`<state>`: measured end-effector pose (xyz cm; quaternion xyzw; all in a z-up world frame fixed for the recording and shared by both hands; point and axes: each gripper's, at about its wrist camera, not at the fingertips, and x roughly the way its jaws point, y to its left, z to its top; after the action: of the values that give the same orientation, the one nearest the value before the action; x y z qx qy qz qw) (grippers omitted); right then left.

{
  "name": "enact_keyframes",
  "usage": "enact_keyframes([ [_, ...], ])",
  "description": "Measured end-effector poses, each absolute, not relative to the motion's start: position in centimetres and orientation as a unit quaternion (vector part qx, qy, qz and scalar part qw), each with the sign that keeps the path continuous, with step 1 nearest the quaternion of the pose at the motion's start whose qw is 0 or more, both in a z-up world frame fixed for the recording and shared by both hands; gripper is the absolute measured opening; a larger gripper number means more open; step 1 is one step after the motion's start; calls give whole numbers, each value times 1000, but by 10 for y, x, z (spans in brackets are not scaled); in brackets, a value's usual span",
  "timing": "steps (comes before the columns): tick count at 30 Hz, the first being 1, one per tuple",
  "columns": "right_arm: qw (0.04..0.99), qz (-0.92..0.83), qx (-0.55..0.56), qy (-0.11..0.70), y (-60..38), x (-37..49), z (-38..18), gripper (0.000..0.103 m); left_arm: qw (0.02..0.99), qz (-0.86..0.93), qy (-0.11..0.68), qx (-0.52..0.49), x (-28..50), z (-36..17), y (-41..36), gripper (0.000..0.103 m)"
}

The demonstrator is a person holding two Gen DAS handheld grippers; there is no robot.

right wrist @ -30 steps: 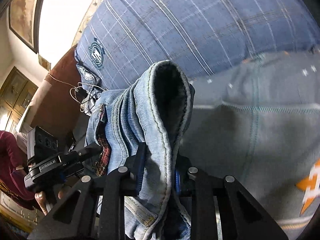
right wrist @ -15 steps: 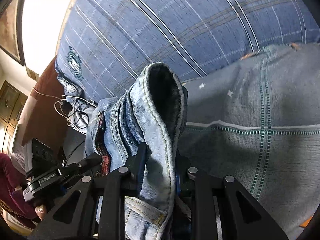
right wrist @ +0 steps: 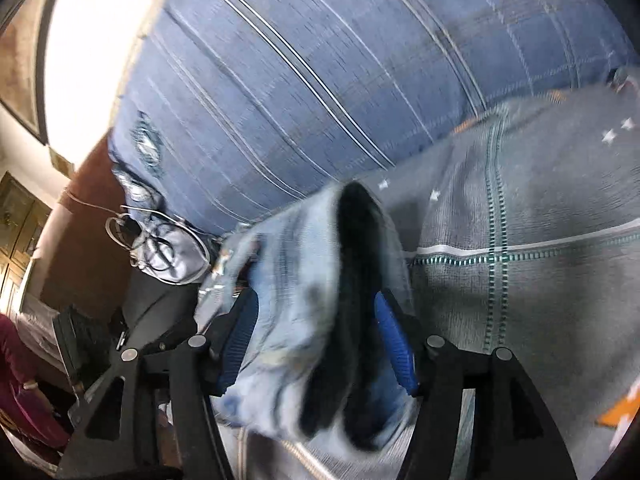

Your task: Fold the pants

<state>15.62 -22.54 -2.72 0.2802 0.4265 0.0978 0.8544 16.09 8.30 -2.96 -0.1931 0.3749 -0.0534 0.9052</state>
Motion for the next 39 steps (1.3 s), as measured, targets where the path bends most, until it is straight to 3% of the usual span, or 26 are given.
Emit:
enact_keyframes([
  [8, 862, 115, 260, 419, -216, 112, -20, 67, 930, -1, 355, -96, 96, -52, 64, 84],
  [13, 876, 127, 248, 393, -210, 83, -8, 67, 939, -1, 335, -83, 74, -31, 49, 84],
  [20, 911, 122, 215, 331, -214, 34, 22, 75, 945, -15, 320, -61, 55, -2, 35, 86],
  [25, 912, 107, 223, 326, -224, 14, 26, 76, 950, -6, 307, -51, 48, 9, 30, 93],
  [39, 916, 96, 174, 348, -190, 1, 10, 76, 942, 6, 336, -28, 72, 7, 36, 94],
])
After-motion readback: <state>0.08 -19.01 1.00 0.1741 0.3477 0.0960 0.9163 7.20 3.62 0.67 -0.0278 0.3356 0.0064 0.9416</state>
